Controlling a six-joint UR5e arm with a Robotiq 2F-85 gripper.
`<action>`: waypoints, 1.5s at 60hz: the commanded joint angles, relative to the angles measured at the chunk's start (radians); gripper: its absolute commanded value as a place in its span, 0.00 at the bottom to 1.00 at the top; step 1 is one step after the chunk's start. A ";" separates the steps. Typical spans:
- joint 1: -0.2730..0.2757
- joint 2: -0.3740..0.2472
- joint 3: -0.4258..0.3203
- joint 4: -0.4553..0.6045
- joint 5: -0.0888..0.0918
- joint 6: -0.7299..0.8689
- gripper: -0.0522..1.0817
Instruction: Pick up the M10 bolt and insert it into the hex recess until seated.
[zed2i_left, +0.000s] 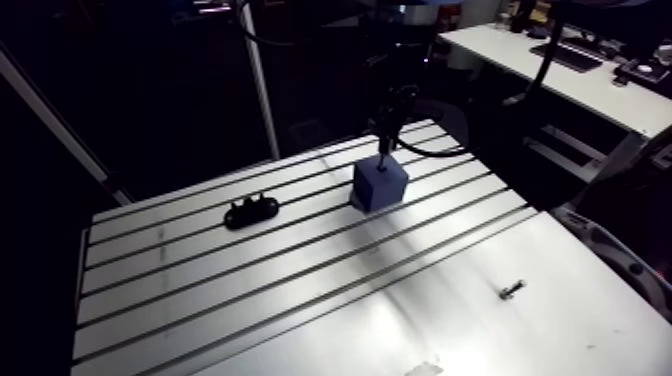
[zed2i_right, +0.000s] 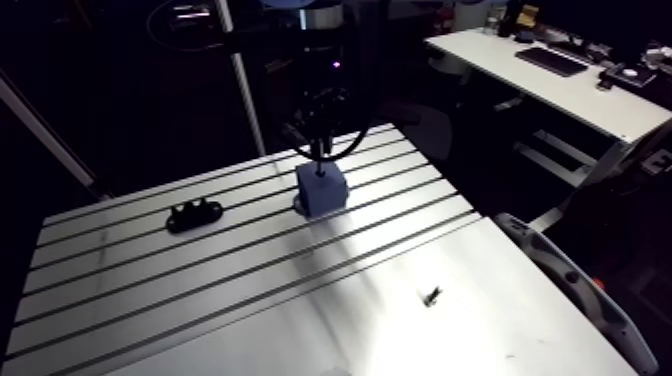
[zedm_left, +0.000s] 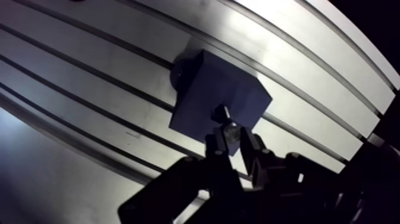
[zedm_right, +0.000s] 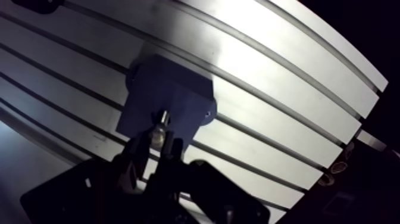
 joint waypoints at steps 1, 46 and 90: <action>0.001 -0.001 0.000 0.006 -0.001 -0.001 0.81; 0.001 0.000 0.006 0.005 -0.002 -0.001 0.81; -0.001 0.003 0.011 -0.003 -0.002 -0.001 0.81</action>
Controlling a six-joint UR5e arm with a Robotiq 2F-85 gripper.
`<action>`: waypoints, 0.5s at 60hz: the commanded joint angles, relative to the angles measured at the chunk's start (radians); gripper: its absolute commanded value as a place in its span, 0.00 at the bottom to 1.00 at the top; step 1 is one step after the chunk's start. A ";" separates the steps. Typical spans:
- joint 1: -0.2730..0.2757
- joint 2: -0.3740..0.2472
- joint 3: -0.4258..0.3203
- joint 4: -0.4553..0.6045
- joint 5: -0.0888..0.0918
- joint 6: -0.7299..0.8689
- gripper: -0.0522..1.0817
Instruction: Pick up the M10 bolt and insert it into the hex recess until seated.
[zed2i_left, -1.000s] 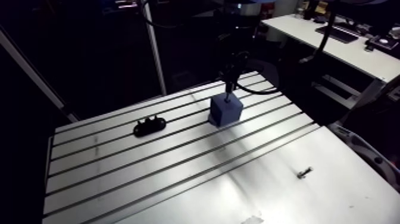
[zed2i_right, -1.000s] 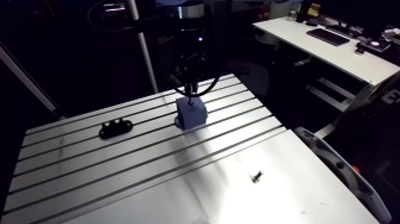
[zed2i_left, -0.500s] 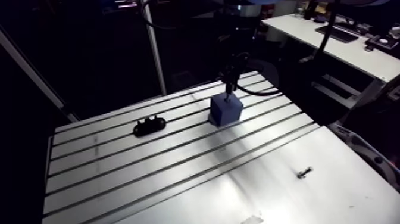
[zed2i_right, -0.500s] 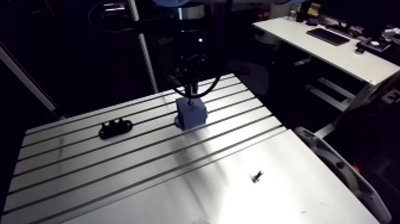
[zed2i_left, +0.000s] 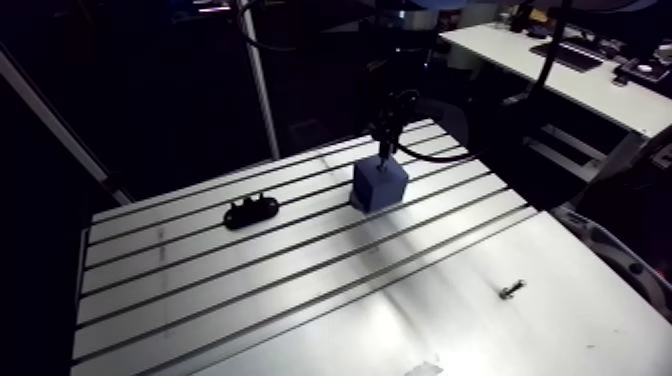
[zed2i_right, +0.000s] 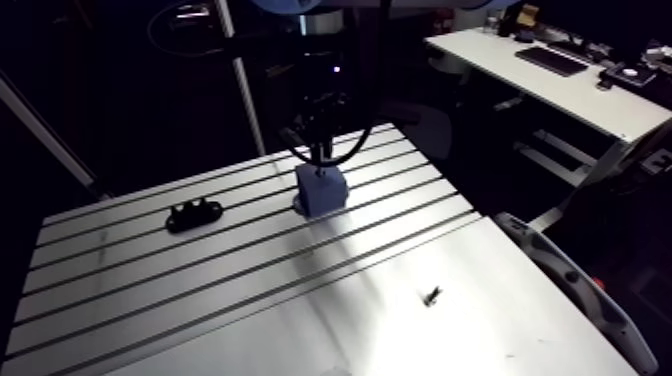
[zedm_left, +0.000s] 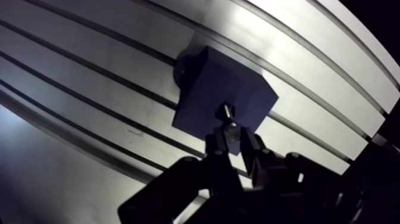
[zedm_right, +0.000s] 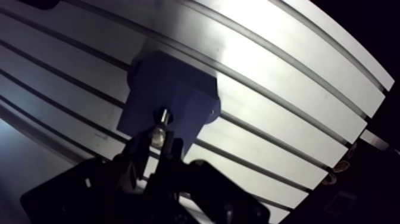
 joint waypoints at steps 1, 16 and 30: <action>0.000 0.002 0.000 -0.004 0.000 0.000 0.81; 0.001 0.010 0.000 -0.004 0.001 0.000 0.81; 0.003 0.008 0.009 -0.004 0.000 -0.003 0.79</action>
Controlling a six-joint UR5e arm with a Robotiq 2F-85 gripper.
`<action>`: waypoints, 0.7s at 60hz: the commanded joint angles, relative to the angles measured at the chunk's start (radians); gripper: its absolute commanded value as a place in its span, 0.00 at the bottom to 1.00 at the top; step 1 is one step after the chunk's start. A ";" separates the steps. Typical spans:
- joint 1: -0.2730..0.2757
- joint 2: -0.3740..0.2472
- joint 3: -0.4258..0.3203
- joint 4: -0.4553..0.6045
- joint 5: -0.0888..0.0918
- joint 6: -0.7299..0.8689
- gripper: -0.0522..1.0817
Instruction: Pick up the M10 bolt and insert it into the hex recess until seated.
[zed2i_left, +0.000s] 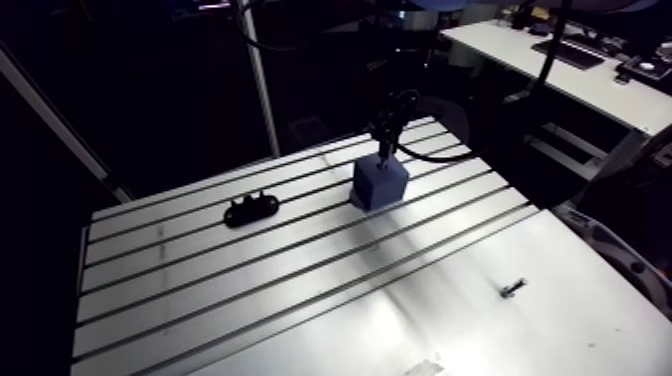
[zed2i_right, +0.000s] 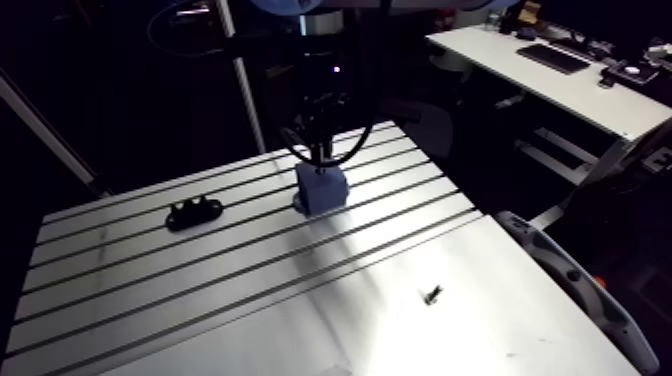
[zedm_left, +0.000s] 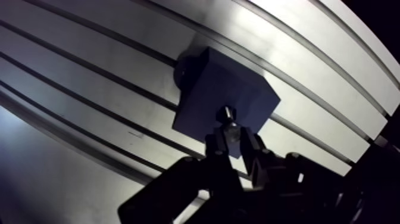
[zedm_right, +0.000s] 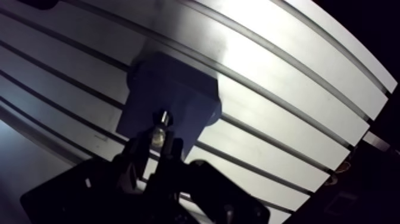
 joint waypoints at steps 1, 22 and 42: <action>0.001 0.001 0.007 -0.001 -0.001 -0.003 0.79; 0.000 -0.006 0.011 -0.002 0.001 -0.044 0.05; -0.002 -0.028 0.000 0.002 0.011 -0.035 0.05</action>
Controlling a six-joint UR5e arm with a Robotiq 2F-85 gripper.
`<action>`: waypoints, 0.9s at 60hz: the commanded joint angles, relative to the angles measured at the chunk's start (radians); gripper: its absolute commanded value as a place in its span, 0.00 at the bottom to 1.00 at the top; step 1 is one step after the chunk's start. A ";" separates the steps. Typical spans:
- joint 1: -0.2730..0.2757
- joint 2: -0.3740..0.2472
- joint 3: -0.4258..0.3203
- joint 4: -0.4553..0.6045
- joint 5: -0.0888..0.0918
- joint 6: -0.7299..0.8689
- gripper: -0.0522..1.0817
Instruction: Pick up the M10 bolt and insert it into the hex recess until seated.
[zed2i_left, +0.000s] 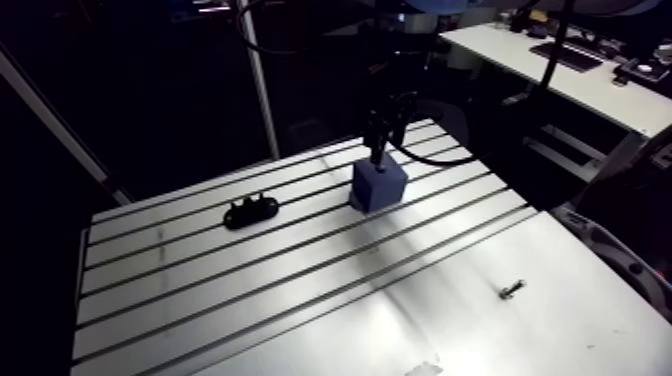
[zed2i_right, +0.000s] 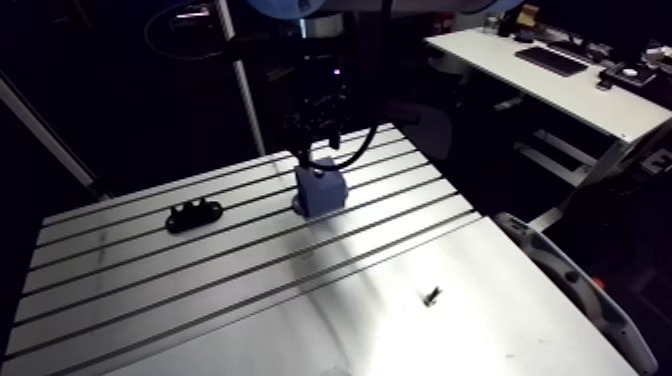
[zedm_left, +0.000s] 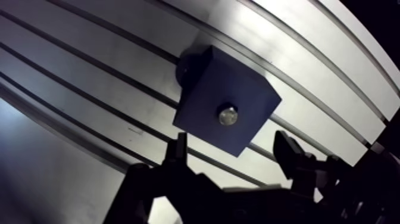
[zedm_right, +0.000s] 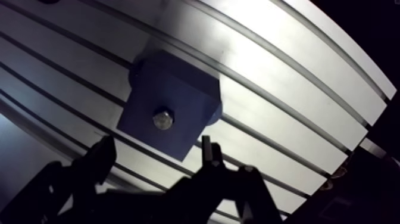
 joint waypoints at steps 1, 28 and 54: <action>0.000 -0.019 -0.005 0.003 0.006 0.003 0.05; 0.009 -0.057 -0.006 0.003 0.005 0.222 0.08; 0.029 -0.027 0.005 0.008 0.011 0.417 0.42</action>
